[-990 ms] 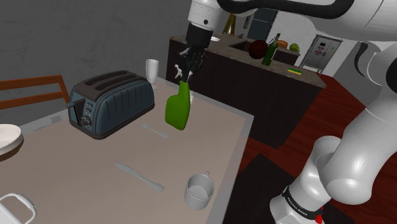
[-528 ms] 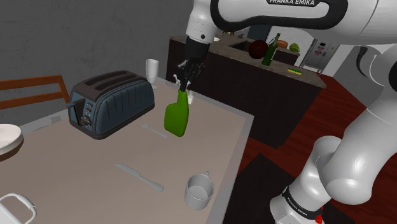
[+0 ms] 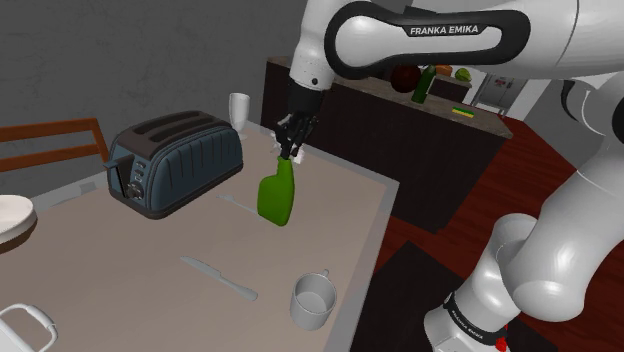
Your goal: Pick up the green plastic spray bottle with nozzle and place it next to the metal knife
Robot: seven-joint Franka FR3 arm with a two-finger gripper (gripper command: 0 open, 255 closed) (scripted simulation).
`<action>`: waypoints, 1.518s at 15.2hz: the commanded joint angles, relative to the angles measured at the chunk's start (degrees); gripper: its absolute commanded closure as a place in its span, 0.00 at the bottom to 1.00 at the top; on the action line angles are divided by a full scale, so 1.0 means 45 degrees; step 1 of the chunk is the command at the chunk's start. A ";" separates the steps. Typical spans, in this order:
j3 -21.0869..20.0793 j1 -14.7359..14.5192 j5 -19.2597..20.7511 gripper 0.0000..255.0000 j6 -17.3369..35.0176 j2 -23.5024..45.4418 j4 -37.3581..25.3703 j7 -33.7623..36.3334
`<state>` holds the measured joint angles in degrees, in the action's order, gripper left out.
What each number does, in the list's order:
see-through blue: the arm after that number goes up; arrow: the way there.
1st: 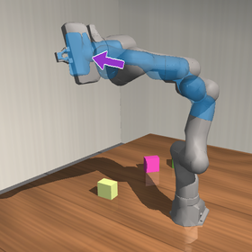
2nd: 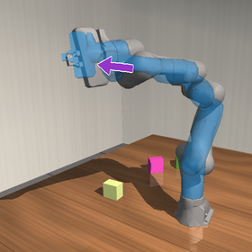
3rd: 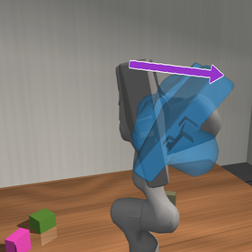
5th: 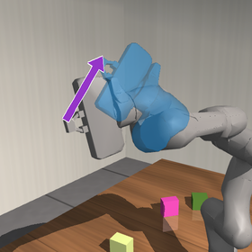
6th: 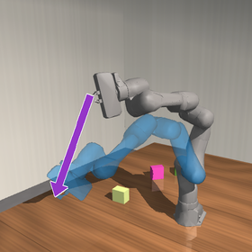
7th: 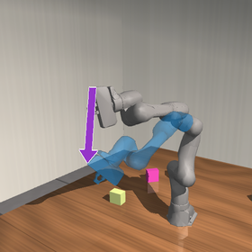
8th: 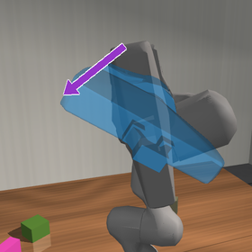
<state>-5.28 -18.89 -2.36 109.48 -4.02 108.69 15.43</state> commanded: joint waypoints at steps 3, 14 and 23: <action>-0.0022 -0.0019 -0.0001 1.00 0.0704 0.0077 0.0617 0.0014; -0.0041 -0.0032 0.0004 1.00 0.2550 0.0466 0.2076 -0.0020; -0.0050 -0.0039 0.0015 1.00 0.3348 0.0736 0.2605 -0.0029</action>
<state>-5.51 -19.06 -2.29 124.48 -0.71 120.38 15.32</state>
